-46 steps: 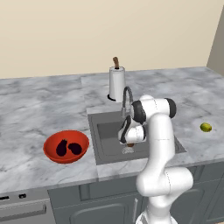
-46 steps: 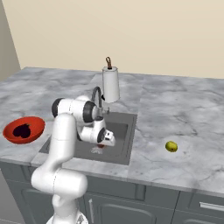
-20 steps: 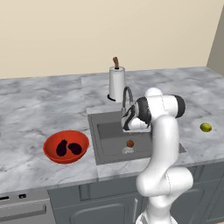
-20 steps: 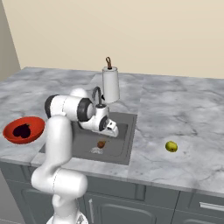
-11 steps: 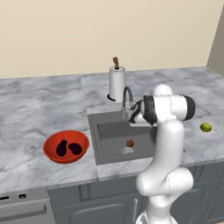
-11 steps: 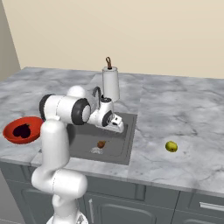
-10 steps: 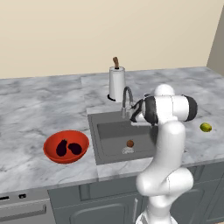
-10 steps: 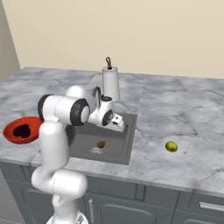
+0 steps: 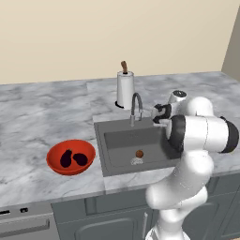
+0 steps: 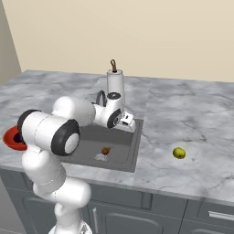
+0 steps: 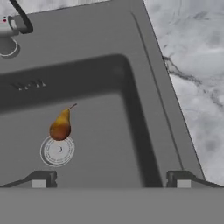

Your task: There is a mixed pile of frozen fruits and vegetables on the counter. Locate all the frozen vegetables and place the items in a bowl on the counter. Take all the frozen fruits and defrost them in a running sink.

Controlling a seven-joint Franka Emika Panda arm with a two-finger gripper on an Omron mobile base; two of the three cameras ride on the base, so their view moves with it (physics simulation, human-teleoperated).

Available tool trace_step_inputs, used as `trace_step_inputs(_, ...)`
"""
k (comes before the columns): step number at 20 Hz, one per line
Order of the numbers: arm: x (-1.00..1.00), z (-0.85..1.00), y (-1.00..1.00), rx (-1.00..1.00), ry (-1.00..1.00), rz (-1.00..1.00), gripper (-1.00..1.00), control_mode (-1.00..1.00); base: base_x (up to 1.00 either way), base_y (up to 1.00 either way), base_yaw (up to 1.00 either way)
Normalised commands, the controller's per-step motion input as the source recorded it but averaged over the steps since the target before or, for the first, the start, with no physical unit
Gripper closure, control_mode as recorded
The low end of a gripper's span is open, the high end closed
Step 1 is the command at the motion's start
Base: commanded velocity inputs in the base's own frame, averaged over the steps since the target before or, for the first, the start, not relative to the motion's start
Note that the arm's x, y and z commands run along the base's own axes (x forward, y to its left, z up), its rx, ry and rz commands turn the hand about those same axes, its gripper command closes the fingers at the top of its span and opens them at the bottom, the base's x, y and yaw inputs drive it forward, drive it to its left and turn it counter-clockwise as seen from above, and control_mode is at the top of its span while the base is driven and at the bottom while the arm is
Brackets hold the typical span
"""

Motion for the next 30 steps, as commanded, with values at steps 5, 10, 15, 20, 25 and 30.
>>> trace_step_inputs(5,-0.85,0.59,-0.43,-0.10,-0.15,0.00,-1.00,-1.00,0.00,0.00,0.00)
trace_step_inputs(10,-0.80,0.75,-0.46,-0.14,-0.07,-0.02,-1.00,-1.00,0.00,0.00,0.00)
trace_step_inputs(15,-0.90,0.71,-0.71,-0.03,-0.04,-0.12,-1.00,-1.00,0.00,0.00,0.00)
trace_step_inputs(20,-0.90,0.57,-0.74,0.00,-0.04,-0.23,-1.00,-1.00,0.00,0.00,0.00)
trace_step_inputs(25,-0.16,0.11,-0.21,-0.02,-0.07,-0.07,-1.00,-1.00,0.00,0.00,0.00)
trace_step_inputs(30,0.09,0.00,-0.24,0.02,0.02,0.02,-1.00,-1.00,0.00,0.00,0.00)
